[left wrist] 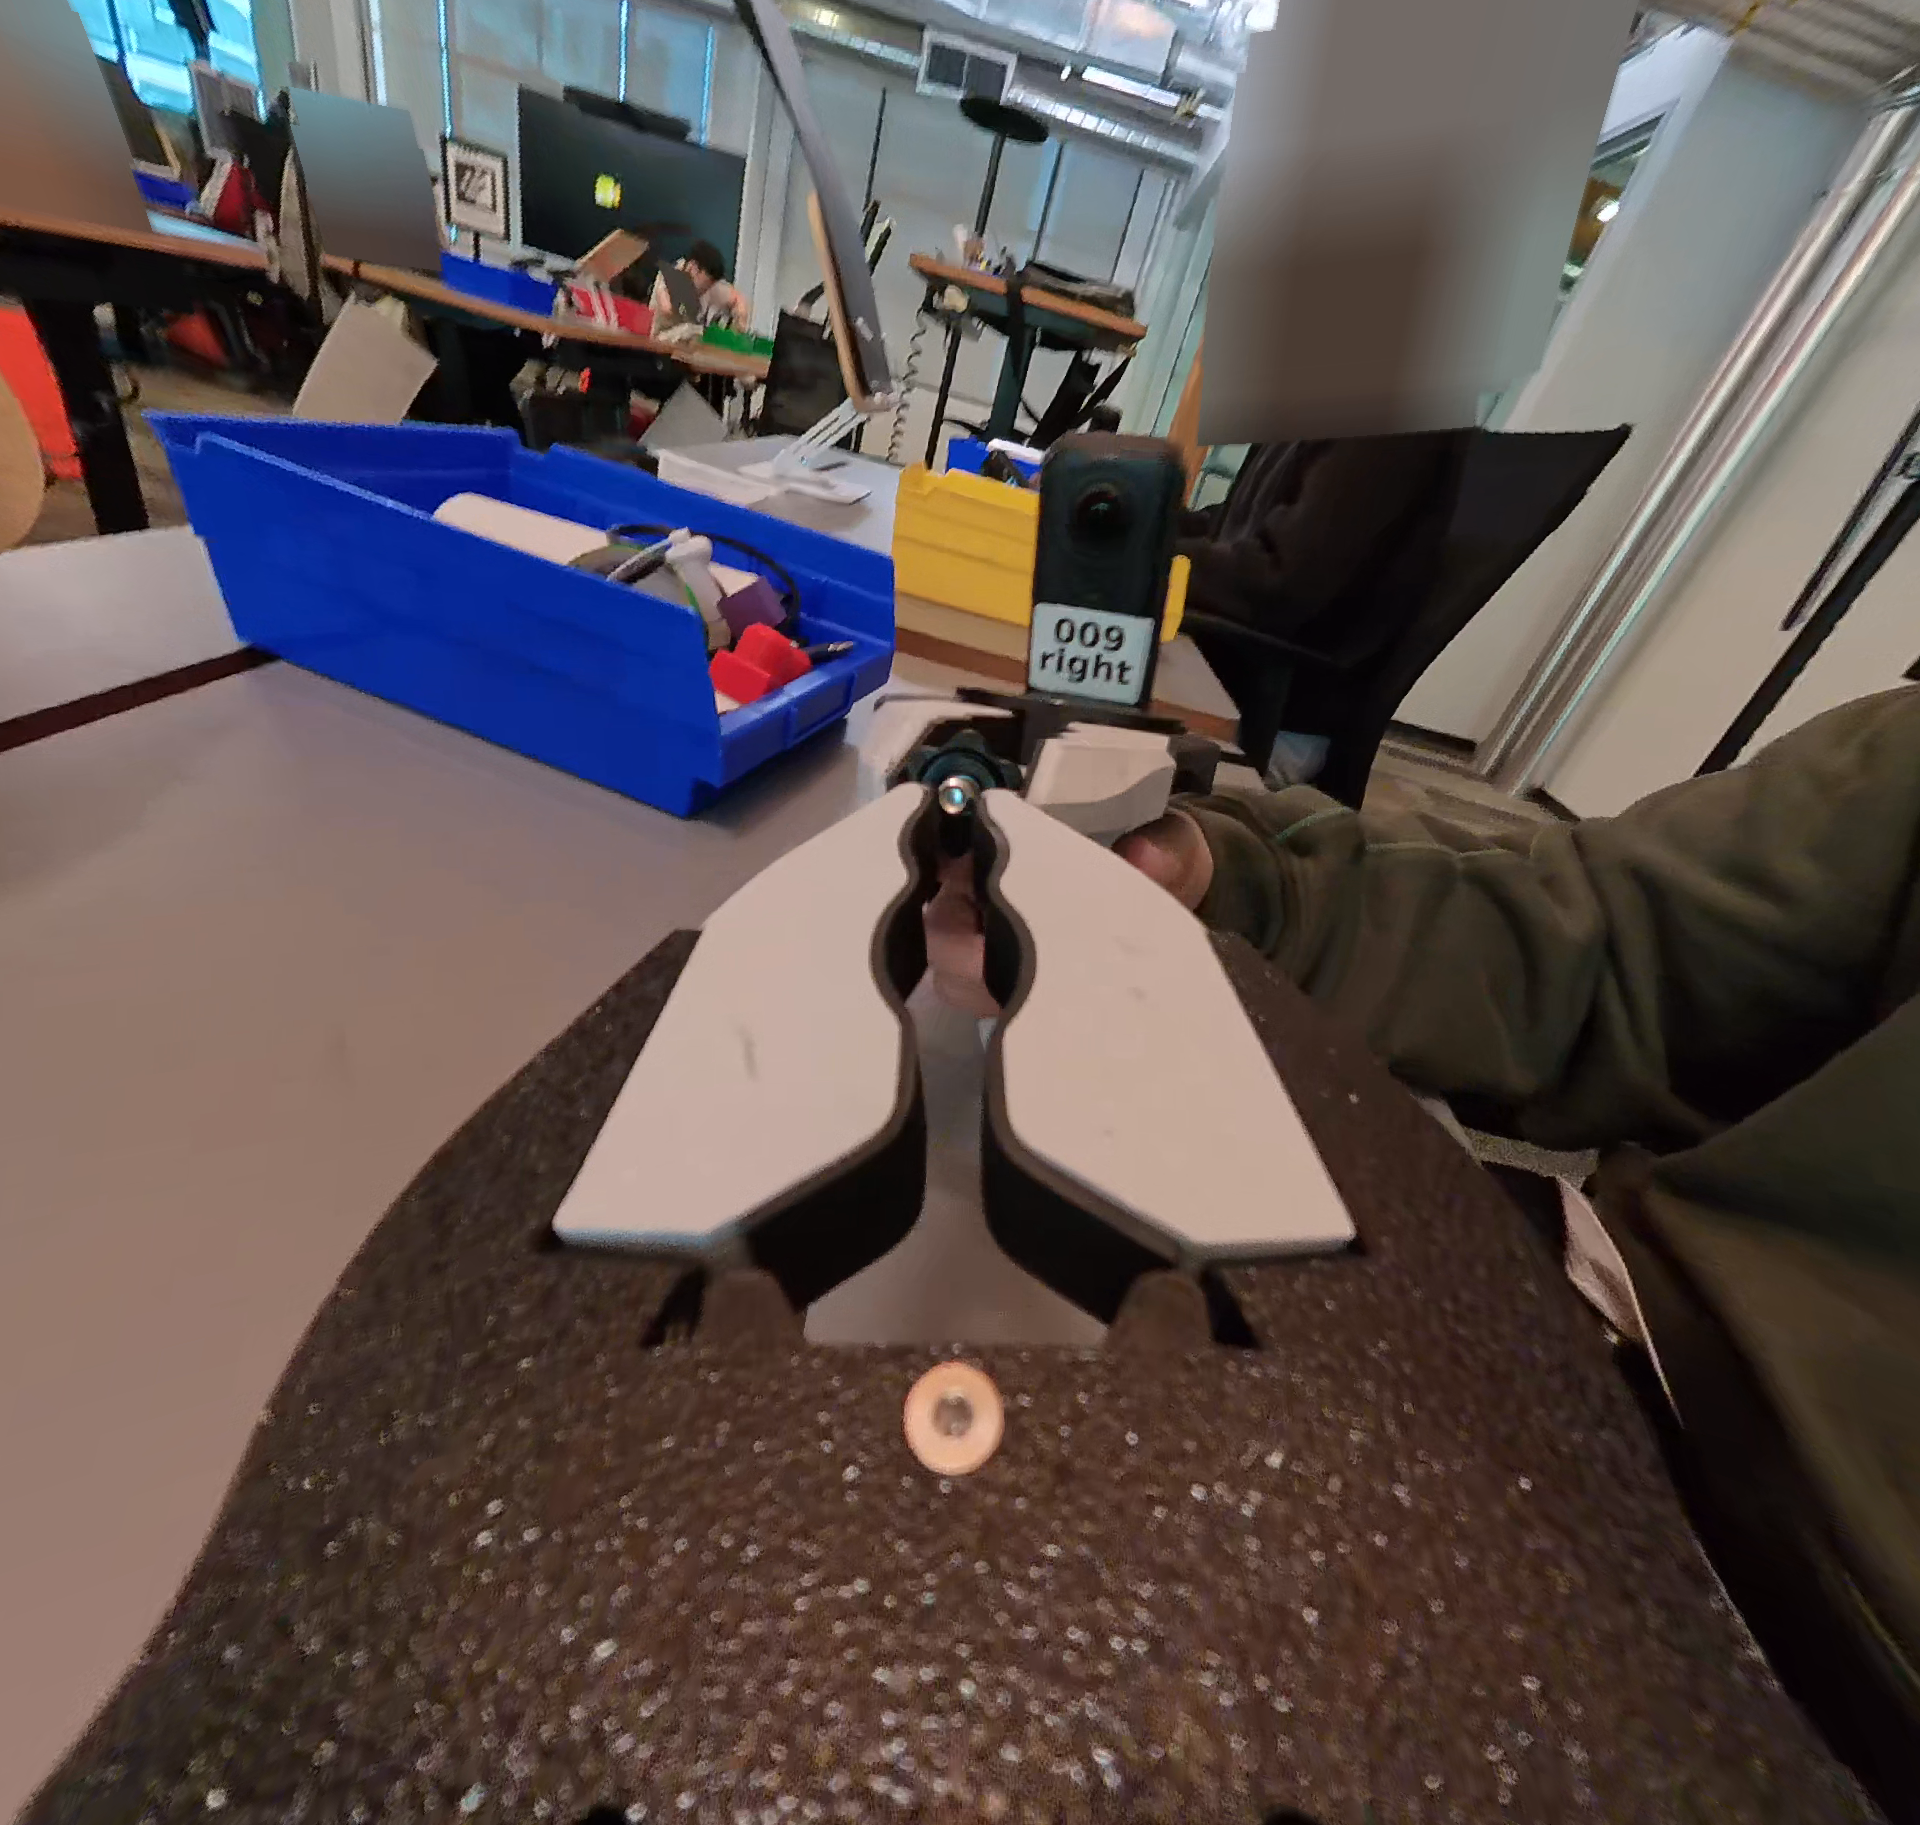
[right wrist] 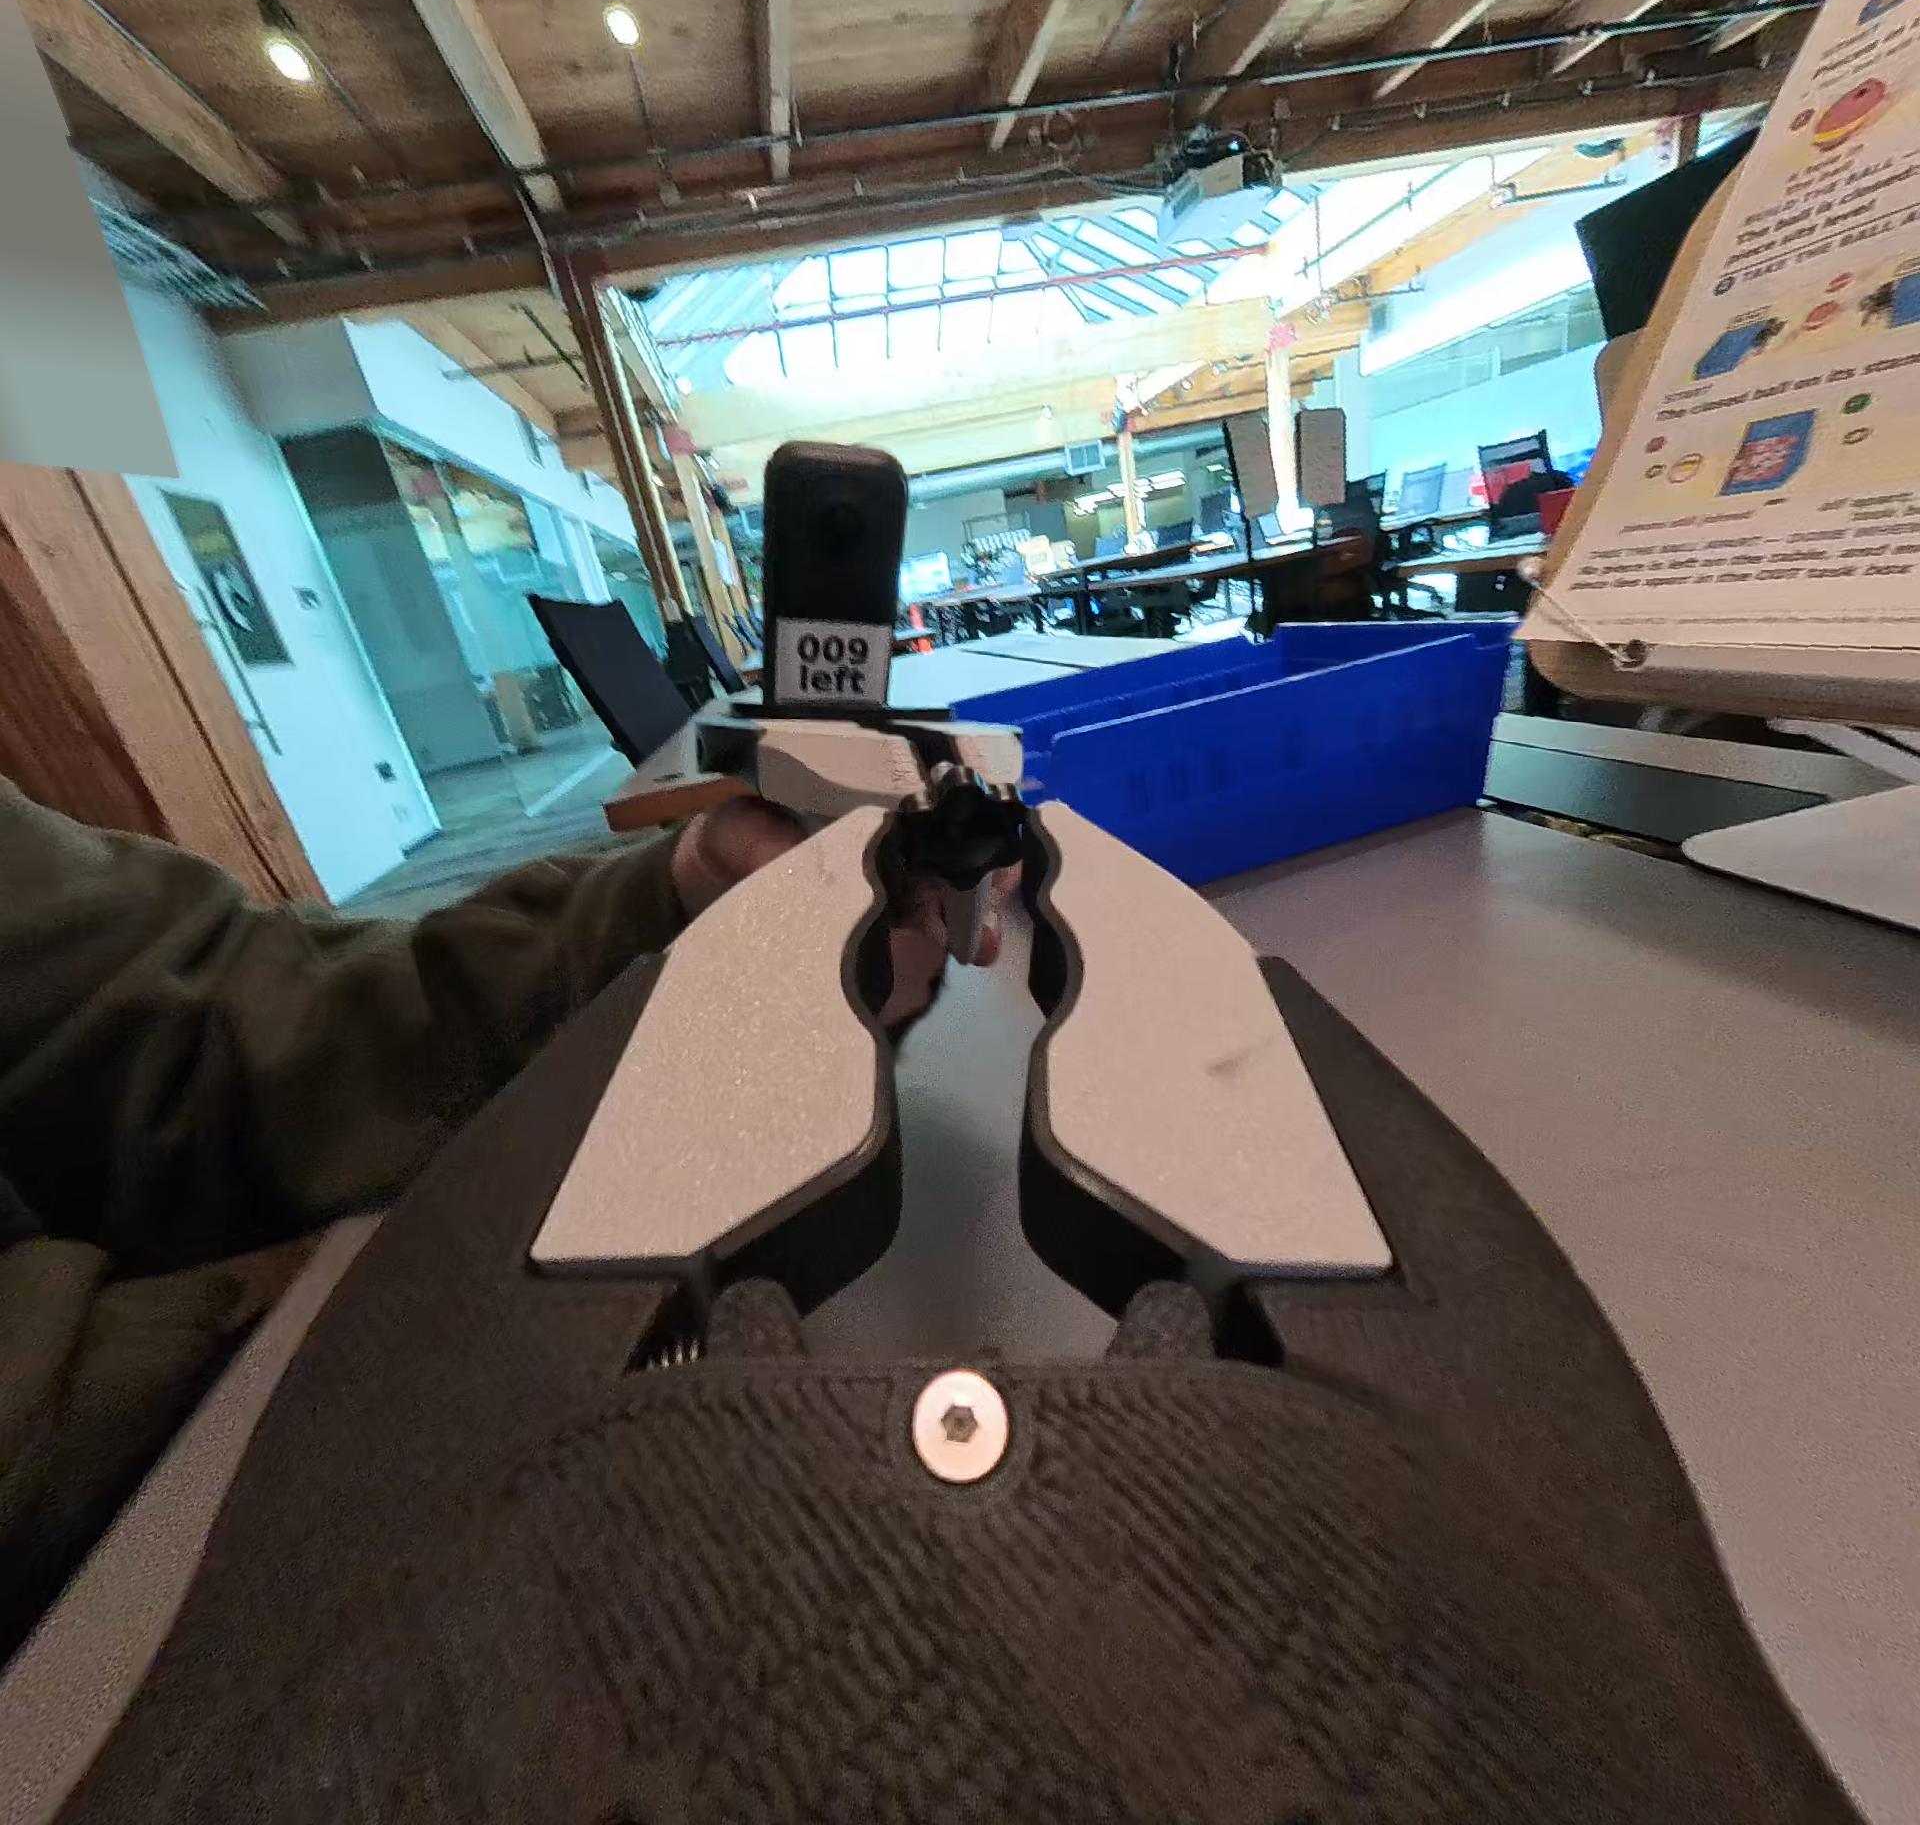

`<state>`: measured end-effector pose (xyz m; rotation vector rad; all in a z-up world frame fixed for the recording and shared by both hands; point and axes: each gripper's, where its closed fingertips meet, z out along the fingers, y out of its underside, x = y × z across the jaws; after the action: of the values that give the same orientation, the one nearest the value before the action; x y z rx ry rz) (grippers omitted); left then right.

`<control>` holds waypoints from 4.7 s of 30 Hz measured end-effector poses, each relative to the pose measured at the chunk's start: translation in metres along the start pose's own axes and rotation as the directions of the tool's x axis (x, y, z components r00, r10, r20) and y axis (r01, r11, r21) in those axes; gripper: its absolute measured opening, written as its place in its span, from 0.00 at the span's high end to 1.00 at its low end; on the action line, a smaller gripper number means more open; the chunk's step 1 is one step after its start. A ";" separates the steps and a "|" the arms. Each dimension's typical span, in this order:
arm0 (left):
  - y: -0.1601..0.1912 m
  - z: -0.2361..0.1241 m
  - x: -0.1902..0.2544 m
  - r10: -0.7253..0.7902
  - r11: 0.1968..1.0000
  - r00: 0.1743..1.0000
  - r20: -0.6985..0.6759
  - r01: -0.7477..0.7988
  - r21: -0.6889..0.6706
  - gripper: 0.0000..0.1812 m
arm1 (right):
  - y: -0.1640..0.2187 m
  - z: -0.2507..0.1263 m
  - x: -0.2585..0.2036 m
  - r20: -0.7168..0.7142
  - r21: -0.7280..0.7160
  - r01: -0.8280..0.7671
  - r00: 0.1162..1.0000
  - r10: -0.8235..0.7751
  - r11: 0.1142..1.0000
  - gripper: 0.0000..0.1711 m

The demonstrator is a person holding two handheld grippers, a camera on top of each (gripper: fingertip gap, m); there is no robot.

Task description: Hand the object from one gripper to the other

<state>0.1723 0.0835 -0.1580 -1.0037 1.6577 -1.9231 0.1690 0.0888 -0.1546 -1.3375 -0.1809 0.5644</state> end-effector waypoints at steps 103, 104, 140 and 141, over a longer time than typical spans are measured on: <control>0.017 0.021 -0.026 0.161 0.980 0.922 0.352 -0.107 -0.167 0.97 | 0.032 -0.003 0.037 -0.303 -0.327 0.290 0.869 -0.391 0.899 0.85; 0.017 0.021 -0.026 0.165 0.980 0.921 0.353 -0.112 -0.166 0.97 | 0.032 -0.003 0.038 -0.312 -0.326 0.293 0.864 -0.395 0.899 0.85; 0.015 -0.016 0.059 0.209 0.964 0.916 -0.344 -0.251 -0.082 0.97 | 0.032 0.003 -0.069 0.409 -0.299 -0.249 0.839 0.359 0.921 0.86; 0.015 -0.015 0.058 0.194 0.967 0.917 -0.348 -0.237 -0.088 0.97 | 0.032 0.003 -0.068 0.407 -0.299 -0.246 0.841 0.356 0.922 0.86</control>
<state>0.1203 0.0494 -0.1587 -0.5210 2.0084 -1.9365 0.1005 0.0621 -0.1713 -1.4574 -0.4359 1.1602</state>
